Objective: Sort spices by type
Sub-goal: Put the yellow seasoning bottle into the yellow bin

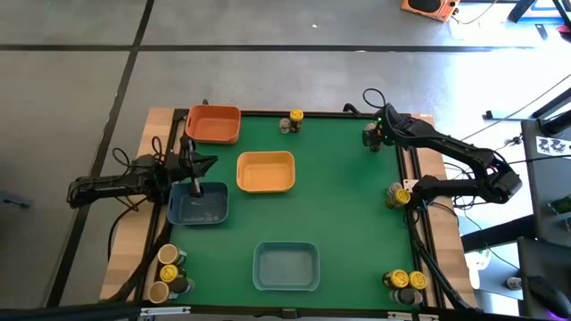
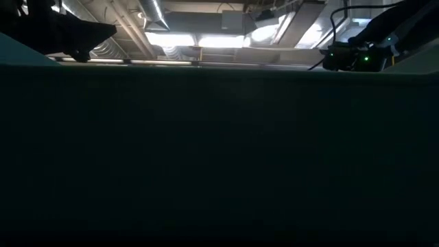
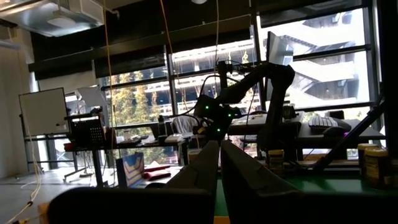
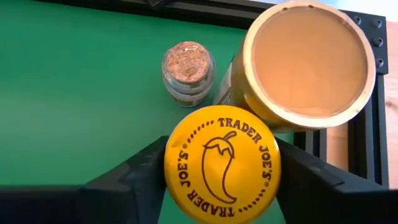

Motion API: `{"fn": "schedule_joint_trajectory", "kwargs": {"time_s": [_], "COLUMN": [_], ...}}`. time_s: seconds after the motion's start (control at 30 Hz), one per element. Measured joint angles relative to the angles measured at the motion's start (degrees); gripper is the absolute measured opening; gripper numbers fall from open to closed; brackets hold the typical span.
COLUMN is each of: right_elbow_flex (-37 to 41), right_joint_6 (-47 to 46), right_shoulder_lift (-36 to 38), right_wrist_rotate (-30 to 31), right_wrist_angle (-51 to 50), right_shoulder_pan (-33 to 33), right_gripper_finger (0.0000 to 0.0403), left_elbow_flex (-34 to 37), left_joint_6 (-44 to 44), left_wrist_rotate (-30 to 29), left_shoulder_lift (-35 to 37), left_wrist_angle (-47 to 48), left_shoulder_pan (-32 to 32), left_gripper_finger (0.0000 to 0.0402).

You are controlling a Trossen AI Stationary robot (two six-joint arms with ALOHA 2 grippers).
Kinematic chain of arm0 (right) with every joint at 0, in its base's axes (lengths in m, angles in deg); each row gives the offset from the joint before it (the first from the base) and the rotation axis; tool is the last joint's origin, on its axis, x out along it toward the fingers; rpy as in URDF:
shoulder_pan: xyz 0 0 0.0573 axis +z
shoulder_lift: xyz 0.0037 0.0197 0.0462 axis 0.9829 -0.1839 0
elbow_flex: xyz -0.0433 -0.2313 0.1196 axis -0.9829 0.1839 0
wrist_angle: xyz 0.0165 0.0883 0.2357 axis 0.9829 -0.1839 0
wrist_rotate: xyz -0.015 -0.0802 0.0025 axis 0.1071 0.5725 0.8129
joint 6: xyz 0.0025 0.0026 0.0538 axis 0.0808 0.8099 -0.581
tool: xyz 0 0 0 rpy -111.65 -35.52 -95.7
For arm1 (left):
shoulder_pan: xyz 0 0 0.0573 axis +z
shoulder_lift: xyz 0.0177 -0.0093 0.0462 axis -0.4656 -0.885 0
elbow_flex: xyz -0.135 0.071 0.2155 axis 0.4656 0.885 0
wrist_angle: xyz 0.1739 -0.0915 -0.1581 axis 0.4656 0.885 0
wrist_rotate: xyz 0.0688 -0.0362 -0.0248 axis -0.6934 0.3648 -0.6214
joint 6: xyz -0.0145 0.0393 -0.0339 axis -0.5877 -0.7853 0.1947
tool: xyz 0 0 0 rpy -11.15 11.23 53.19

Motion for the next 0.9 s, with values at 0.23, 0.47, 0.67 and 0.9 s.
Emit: {"fn": "schedule_joint_trajectory", "kwargs": {"time_s": [0.23,0.47,0.67,0.9], "right_elbow_flex": [-0.19,-5.0,-9.9,-11.32], "right_joint_6": [1.23,3.94,7.39,12.72], "right_shoulder_lift": [0.53,0.51,0.53,0.34], "right_wrist_rotate": [-3.48,-6.52,-9.52,-14.32], "right_wrist_angle": [2.11,5.86,13.03,25.91], "right_shoulder_pan": [2.4,11.59,21.29,30.34], "right_gripper_finger": [0.0242,0.0235,0.0238,0.0234], "left_elbow_flex": [0.0,0.0,0.0,-0.02], "left_joint_6": [-1.64,2.04,3.29,4.4], "left_wrist_rotate": [-0.61,-0.64,-0.68,-0.69], "left_shoulder_lift": [0.0,0.0,0.01,0.02], "left_wrist_angle": [-0.1,0.83,4.89,6.23], "left_shoulder_pan": [0.01,0.01,-0.01,0.01], "left_gripper_finger": [0.0015,0.0015,0.0015,0.0015]}}
